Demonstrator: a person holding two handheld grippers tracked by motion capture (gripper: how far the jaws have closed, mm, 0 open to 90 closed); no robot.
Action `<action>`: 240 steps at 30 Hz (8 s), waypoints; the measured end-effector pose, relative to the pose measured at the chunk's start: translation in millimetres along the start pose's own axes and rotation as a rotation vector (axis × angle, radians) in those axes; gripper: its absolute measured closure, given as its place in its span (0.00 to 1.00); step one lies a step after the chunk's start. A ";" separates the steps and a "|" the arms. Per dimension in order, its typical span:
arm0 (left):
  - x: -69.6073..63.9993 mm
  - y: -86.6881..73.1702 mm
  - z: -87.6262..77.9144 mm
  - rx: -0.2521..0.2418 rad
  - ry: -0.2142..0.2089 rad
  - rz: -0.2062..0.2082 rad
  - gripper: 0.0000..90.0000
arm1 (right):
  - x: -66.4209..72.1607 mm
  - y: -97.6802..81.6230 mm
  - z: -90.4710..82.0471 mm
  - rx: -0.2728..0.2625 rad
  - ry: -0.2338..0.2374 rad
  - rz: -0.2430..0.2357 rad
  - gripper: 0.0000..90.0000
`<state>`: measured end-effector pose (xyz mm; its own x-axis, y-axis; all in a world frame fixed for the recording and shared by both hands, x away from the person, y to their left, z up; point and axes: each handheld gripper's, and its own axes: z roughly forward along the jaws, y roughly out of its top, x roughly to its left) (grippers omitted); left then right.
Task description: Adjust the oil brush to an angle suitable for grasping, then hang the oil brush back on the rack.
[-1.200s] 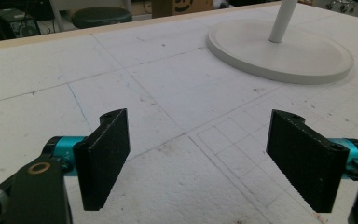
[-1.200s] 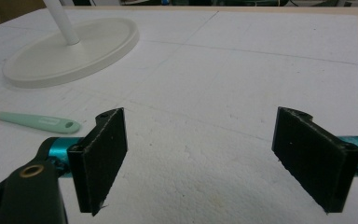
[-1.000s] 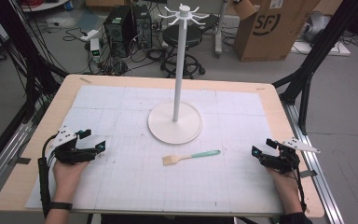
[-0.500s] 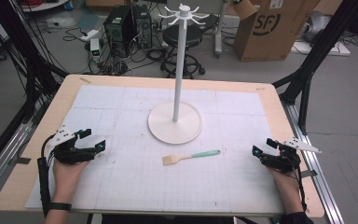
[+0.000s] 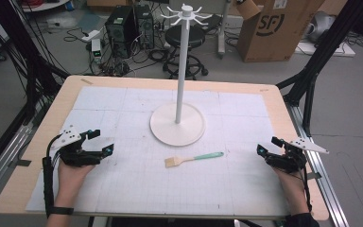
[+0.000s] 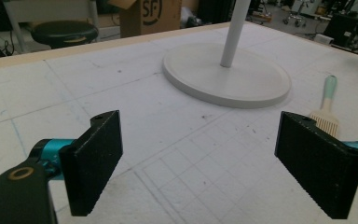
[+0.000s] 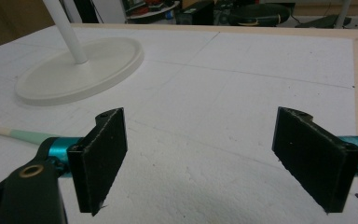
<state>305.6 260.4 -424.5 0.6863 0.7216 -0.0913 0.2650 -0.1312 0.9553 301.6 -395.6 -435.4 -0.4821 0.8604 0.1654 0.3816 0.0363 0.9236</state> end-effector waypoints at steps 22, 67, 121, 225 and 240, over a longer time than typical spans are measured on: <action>-51.7 40.1 63.1 0.054 -0.172 0.108 0.13 | 3.9 2.3 -3.1 0.002 0.032 -0.008 0.19; -133.2 45.8 180.9 0.238 -0.442 0.245 0.24 | 3.6 5.4 -4.2 -0.012 0.030 -0.023 0.19; -152.4 24.4 203.1 0.426 -0.418 0.307 0.92 | 1.9 6.8 -8.5 -0.028 0.036 -0.006 0.19; -73.2 261.8 -9.4 -0.204 -0.164 0.158 0.91 | 0.6 2.0 3.4 0.059 0.043 0.010 0.19; -72.4 265.5 -2.4 -0.195 -0.144 0.166 0.91 | 0.4 2.1 3.2 0.058 0.045 0.014 0.19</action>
<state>324.6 174.9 -163.6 0.8019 0.5958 0.0450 0.0155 -0.0960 0.9953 304.7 -393.6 -434.5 -0.5109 0.8374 0.1945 0.4326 0.0549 0.8999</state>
